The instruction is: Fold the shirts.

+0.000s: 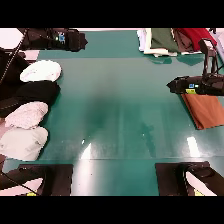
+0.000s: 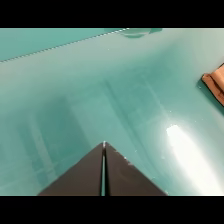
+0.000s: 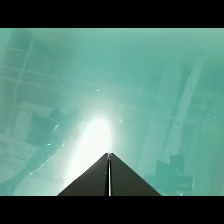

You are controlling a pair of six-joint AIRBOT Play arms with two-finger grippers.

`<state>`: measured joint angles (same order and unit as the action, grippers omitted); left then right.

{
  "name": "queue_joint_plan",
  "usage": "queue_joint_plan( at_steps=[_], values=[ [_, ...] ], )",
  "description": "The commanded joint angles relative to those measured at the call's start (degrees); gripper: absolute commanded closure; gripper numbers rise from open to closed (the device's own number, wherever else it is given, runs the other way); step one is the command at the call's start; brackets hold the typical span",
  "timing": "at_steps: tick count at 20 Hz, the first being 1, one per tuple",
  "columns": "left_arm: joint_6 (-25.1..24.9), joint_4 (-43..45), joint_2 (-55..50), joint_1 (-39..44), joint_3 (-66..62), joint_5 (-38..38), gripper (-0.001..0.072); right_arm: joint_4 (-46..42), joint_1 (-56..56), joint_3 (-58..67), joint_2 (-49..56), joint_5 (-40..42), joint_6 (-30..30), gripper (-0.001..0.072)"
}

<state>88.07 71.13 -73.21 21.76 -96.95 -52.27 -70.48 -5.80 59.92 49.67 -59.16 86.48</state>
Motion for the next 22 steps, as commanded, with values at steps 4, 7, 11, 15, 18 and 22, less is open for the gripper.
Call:
queue_joint_plan(
  at_steps=[4, 7, 11, 15, 18, 22],
  values=[
    [0.00, 0.02, 0.00, 0.02, -0.02, 0.04, 0.0687, 0.04, -0.07, 0.04, -0.04, -0.02, 0.04, 0.0692],
    [-0.02, 0.02, 0.00, 0.02, -0.02, 0.04, 0.0688, 0.04, -0.07, 0.04, -0.04, 0.07, 0.02, 0.0692],
    [-0.02, 0.02, 0.00, 0.02, -0.02, 0.04, 0.0688, 0.02, -0.07, 0.04, -0.04, 0.13, 0.02, 0.0692],
    [-1.27, 1.20, -0.13, -0.15, -0.02, 3.30, 0.0686, 0.00, -0.07, 0.04, -0.02, 0.15, 0.02, 0.0692],
    [4.72, 16.81, -1.66, -2.97, 0.00, 2.38, 0.0212, 0.02, -0.07, 0.04, -0.02, 0.24, 0.02, 0.0692],
    [7.93, 21.90, -8.76, -13.35, 0.00, -1.99, 0.0189, 0.02, -0.07, 0.04, -0.02, 0.28, 0.02, 0.0692]
  ],
)
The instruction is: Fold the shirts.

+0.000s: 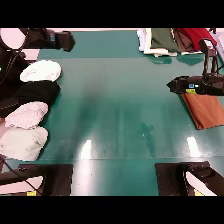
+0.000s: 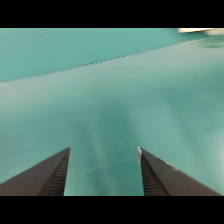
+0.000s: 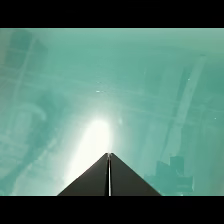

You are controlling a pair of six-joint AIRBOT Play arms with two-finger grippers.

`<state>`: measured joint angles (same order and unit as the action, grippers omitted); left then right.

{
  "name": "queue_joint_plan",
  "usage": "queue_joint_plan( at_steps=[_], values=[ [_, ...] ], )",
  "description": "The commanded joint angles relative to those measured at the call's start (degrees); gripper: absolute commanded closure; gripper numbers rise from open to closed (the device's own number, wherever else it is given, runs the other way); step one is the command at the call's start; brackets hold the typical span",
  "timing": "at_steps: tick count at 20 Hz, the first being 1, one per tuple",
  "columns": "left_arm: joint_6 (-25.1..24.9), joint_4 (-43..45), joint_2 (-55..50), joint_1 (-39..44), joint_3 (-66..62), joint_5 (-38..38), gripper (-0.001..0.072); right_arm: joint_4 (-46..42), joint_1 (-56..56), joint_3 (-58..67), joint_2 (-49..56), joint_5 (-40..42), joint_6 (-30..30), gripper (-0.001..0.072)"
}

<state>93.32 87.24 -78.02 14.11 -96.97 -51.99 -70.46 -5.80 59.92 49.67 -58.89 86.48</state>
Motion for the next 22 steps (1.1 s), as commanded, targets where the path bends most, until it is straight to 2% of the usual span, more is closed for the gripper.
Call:
queue_joint_plan(
  at_steps=[1, 8, 14, 15, 16, 17, 22],
  values=[
    [2.69, 5.79, -6.36, -8.02, 0.02, -2.19, 0.0189, 0.00, -0.07, 0.04, -0.02, 0.00, 0.02, 0.0692],
    [2.69, 5.55, -22.53, -17.25, 0.00, 4.22, 0.0189, 0.02, -0.07, 0.04, -0.02, -0.31, 0.02, 0.0692],
    [2.69, 5.51, -28.35, -18.32, 0.00, 12.39, 0.0192, 0.02, -0.07, 0.04, -0.02, -1.49, 0.04, 0.0692],
    [2.75, 5.44, -28.33, -18.32, 0.00, 13.14, 0.0213, 0.04, -0.07, 0.04, -0.02, -1.49, 0.04, 0.0692],
    [2.69, 5.38, -28.13, -18.32, -0.28, 13.42, 0.0432, 0.04, -0.07, 0.04, -0.02, -1.49, 0.04, 0.0692],
    [2.69, 5.35, -27.89, -18.32, -0.79, 13.31, 0.0692, 0.07, -0.07, 0.04, -0.04, -1.40, 0.04, 0.0692],
    [2.58, 5.35, -22.75, -18.25, -10.25, 5.97, 0.0689, 0.00, -0.07, 2.54, -1.01, 2.86, 0.02, 0.0692]
  ],
)
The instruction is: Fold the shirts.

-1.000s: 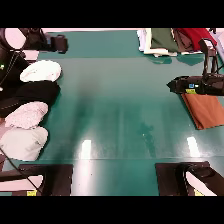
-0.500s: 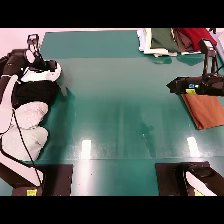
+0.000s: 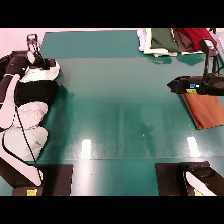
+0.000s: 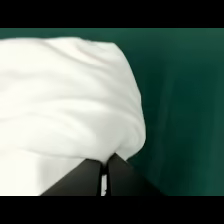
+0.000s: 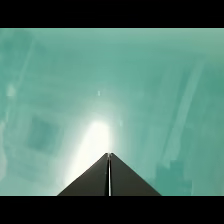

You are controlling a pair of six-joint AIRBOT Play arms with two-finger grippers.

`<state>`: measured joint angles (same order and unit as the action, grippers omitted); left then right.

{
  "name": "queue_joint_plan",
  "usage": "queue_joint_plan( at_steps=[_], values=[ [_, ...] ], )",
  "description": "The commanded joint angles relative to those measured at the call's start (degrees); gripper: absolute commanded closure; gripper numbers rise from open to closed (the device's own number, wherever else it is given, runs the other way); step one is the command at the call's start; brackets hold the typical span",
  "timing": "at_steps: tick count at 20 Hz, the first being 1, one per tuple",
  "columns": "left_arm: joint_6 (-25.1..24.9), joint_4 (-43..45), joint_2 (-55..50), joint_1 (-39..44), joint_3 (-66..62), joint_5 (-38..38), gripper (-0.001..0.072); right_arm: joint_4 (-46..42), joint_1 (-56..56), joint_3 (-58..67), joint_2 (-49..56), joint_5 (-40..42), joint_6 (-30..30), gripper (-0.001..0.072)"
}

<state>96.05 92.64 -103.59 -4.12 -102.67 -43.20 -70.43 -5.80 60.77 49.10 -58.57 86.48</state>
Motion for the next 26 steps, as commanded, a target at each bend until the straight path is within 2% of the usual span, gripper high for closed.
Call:
queue_joint_plan(
  at_steps=[1, 5, 9, 13, 15, 17, 18, 19, 20, 21, 23, 25, 26],
  values=[
    [-0.59, -0.04, 5.81, 0.28, -6.60, -2.75, 0.0690, -0.09, -0.07, 3.96, -0.42, 2.95, 0.02, 0.0692],
    [-7.61, -0.09, 21.00, 4.83, -12.61, -5.44, 0.0690, -0.22, -0.07, 13.79, -0.26, 5.07, -0.02, 0.0692],
    [-14.05, -0.81, 32.83, 15.54, -12.76, -12.61, 0.0691, -0.24, -0.07, 21.22, -0.28, 6.58, -0.04, 0.0692],
    [-14.82, -3.04, 32.52, 29.66, -12.17, -20.83, 0.0690, -0.22, -0.07, 24.85, -0.28, 7.08, -0.09, 0.0692],
    [-17.68, -8.22, 30.25, 36.74, -9.42, -19.67, 0.0689, -0.20, -0.07, 25.77, -0.28, 7.30, -0.09, 0.0693],
    [-22.93, -14.69, 27.12, 43.10, -6.73, -16.20, 0.0687, -0.20, -0.07, 26.36, -0.33, 7.10, -0.09, 0.0692],
    [-25.33, -17.00, 25.29, 45.62, -6.08, -15.12, 0.0643, -0.17, -0.07, 26.73, -0.31, 6.80, -0.09, 0.0693],
    [-26.03, -18.23, 23.34, 47.52, -6.08, -14.60, 0.0302, -0.17, -0.07, 26.73, -0.31, 6.95, -0.09, 0.0693],
    [-25.62, -18.25, 21.84, 48.15, -6.08, -14.47, 0.0130, -0.17, -0.07, 26.71, -0.31, 6.91, -0.09, 0.0693],
    [-25.35, -17.84, 21.11, 47.76, -6.08, -15.02, 0.0150, -0.20, -0.07, 26.71, -0.31, 6.82, -0.09, 0.0693],
    [-20.65, -14.99, 21.14, 43.98, -6.12, -18.80, 0.0150, -0.13, -0.07, 26.69, -0.31, 6.58, -0.09, 0.0692],
    [-10.54, -12.22, 21.33, 35.98, -5.99, -27.58, 0.0151, -0.13, -0.07, 26.69, -0.31, 5.95, -0.09, 0.0693],
    [-7.56, -12.55, 21.38, 31.67, -5.20, -31.56, 0.0150, -0.15, -0.07, 26.69, -0.31, 5.88, -0.09, 0.0693]
  ],
)
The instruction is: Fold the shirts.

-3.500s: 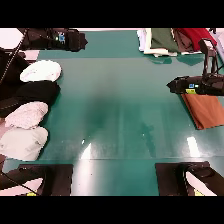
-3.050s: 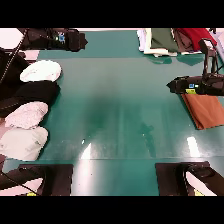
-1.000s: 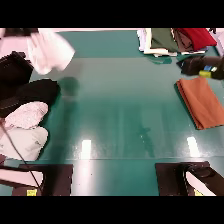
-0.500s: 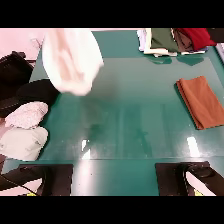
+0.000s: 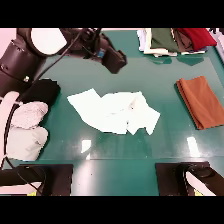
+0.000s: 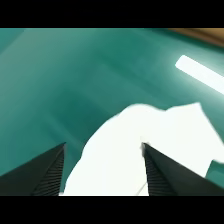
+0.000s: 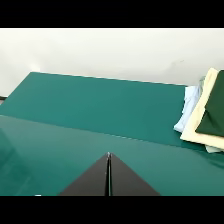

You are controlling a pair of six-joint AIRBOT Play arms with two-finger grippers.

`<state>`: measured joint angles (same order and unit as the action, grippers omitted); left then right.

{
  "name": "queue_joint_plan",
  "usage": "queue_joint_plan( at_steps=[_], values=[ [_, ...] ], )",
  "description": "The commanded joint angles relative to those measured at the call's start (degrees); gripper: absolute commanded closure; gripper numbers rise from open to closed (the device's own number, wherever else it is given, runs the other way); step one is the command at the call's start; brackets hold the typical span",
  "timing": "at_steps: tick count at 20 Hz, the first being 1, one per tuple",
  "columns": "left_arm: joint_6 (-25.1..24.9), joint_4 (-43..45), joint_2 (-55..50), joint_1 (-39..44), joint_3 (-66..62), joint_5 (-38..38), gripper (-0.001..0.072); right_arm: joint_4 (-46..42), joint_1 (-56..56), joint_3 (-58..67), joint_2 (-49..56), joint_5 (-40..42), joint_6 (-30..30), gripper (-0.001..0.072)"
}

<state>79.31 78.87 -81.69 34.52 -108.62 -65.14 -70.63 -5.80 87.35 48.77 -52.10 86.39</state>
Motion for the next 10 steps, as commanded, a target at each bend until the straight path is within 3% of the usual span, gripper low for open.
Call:
queue_joint_plan(
  at_steps=[1, 4, 7, 10],
  values=[
    [9.81, 0.61, -0.50, -10.97, 2.38, -12.57, 0.0150, 0.02, -0.07, 0.11, 0.02, -0.59, 0.00, 0.0692],
    [10.29, 0.00, 1.73, -17.94, 13.57, -13.73, 0.0149, 0.04, -0.07, 0.11, 0.02, -0.61, -0.55, 0.0692],
    [13.25, 0.07, 8.85, -19.56, 33.64, -5.35, 0.0149, 0.02, -0.07, 0.11, 0.04, -0.61, -0.57, 0.0693],
    [19.58, -0.09, 14.73, -19.56, 52.35, 3.54, 0.0148, 0.04, -0.07, 0.09, 0.04, -0.61, -0.55, 0.0692]
  ],
)
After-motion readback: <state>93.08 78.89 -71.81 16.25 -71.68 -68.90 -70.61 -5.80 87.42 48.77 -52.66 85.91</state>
